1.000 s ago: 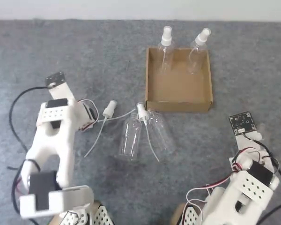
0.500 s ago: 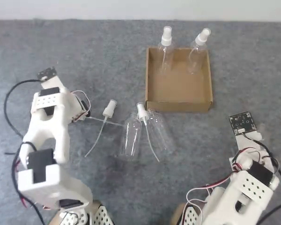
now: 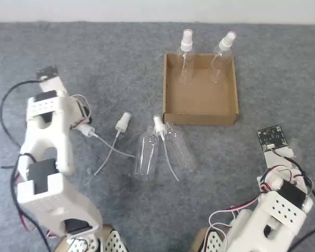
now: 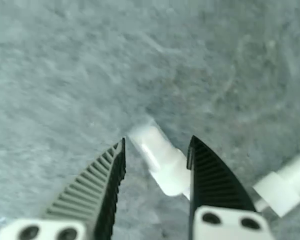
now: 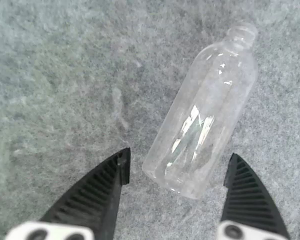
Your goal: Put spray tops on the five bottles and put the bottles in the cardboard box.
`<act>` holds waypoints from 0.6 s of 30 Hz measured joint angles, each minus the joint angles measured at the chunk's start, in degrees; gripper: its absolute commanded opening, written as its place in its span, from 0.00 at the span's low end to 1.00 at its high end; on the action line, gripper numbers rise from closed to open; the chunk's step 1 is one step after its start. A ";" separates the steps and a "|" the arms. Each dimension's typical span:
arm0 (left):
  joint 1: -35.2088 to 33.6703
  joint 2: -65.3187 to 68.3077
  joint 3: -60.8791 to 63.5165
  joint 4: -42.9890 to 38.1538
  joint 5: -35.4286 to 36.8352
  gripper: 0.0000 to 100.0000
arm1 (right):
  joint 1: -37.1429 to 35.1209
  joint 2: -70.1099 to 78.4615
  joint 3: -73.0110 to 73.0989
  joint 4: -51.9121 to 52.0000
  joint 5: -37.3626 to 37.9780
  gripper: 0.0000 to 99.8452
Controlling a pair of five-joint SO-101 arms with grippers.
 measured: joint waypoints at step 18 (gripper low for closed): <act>1.93 0.00 0.44 3.52 7.03 0.19 | 0.00 0.00 0.00 0.00 0.00 0.26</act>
